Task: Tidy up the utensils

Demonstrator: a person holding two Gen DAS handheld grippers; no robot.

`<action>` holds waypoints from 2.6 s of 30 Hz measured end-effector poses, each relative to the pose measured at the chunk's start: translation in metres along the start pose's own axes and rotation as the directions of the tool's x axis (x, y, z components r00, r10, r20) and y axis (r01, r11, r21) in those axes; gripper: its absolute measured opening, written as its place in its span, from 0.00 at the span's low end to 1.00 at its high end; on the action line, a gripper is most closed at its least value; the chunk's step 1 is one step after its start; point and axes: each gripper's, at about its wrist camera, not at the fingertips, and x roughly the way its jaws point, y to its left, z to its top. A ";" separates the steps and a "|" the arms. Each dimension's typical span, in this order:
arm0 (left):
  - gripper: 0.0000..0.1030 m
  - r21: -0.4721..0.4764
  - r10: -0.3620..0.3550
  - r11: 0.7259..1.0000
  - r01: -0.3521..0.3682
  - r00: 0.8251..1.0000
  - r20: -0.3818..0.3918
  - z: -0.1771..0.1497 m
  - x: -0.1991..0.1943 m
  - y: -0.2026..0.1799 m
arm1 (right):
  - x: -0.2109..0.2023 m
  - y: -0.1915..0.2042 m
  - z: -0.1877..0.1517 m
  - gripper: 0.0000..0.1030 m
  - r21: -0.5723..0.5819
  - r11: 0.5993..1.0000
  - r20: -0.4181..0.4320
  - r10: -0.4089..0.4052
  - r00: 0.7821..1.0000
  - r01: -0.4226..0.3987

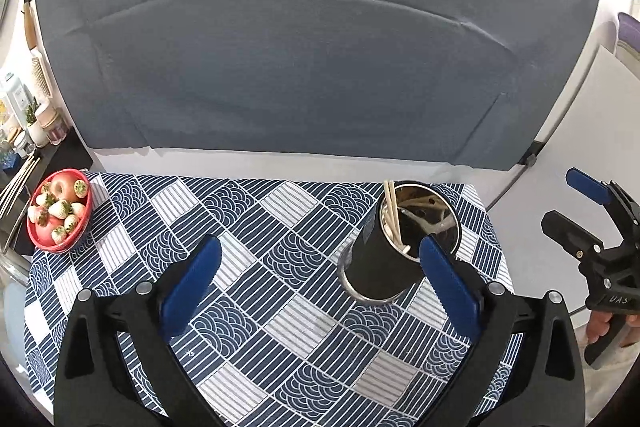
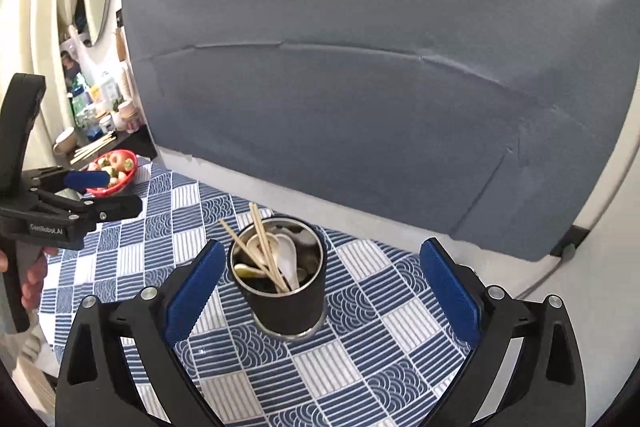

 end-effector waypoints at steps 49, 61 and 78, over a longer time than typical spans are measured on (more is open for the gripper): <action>0.94 -0.009 0.084 0.996 -0.085 0.994 -0.076 -0.208 -0.105 0.018 | -0.118 0.098 -0.177 0.92 0.246 0.959 -0.075 -0.122 0.990 0.137; 0.94 -0.010 0.122 0.992 -0.122 0.991 -0.062 -0.230 -0.132 0.011 | -0.129 0.115 -0.186 0.92 0.243 0.959 -0.074 -0.129 0.989 0.143; 0.94 0.028 0.123 0.992 -0.122 0.992 -0.039 -0.232 -0.138 0.007 | -0.121 0.124 -0.191 0.92 0.219 0.963 -0.094 -0.140 0.986 0.158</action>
